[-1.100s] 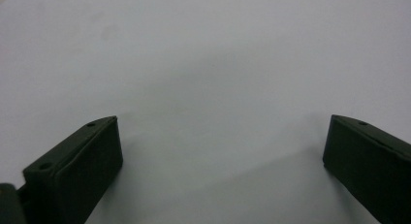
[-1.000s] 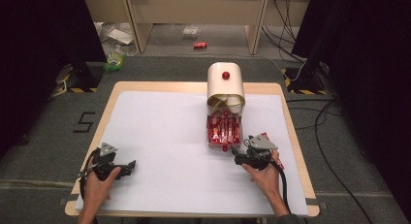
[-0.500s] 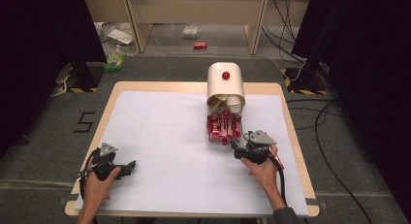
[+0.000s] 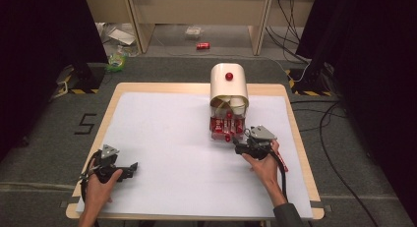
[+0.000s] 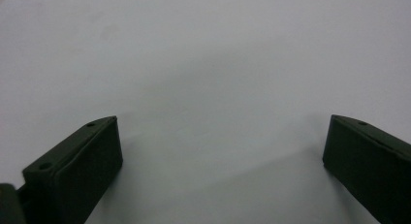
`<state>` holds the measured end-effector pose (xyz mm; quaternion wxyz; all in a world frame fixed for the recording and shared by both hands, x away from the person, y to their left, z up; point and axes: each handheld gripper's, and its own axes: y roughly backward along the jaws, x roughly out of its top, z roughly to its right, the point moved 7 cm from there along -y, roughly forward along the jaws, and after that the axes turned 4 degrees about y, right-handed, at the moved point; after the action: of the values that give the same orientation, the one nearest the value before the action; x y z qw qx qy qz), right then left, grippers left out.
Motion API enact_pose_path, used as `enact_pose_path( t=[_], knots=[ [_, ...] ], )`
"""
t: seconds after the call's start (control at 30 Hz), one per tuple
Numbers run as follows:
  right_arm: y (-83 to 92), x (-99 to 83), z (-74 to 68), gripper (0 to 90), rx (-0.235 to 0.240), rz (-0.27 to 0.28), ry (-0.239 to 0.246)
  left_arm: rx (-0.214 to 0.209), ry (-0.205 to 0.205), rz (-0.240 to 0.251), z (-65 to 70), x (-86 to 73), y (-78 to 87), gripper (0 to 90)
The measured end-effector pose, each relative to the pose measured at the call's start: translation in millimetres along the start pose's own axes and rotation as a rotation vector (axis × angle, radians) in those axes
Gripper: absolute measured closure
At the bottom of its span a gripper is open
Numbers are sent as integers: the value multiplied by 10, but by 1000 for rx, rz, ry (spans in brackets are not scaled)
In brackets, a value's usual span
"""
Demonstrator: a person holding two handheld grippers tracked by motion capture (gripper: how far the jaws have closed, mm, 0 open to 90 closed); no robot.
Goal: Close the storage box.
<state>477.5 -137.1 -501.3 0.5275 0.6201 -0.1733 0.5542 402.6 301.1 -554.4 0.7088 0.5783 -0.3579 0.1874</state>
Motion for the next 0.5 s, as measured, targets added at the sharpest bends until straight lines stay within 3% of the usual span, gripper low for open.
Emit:
enact_pose_path(
  t=[0.5],
  knots=[
    [-138, 41, 69, 189, -8, -2, -14, 0, 0, 0, 0, 0, 0, 0]
  ],
)
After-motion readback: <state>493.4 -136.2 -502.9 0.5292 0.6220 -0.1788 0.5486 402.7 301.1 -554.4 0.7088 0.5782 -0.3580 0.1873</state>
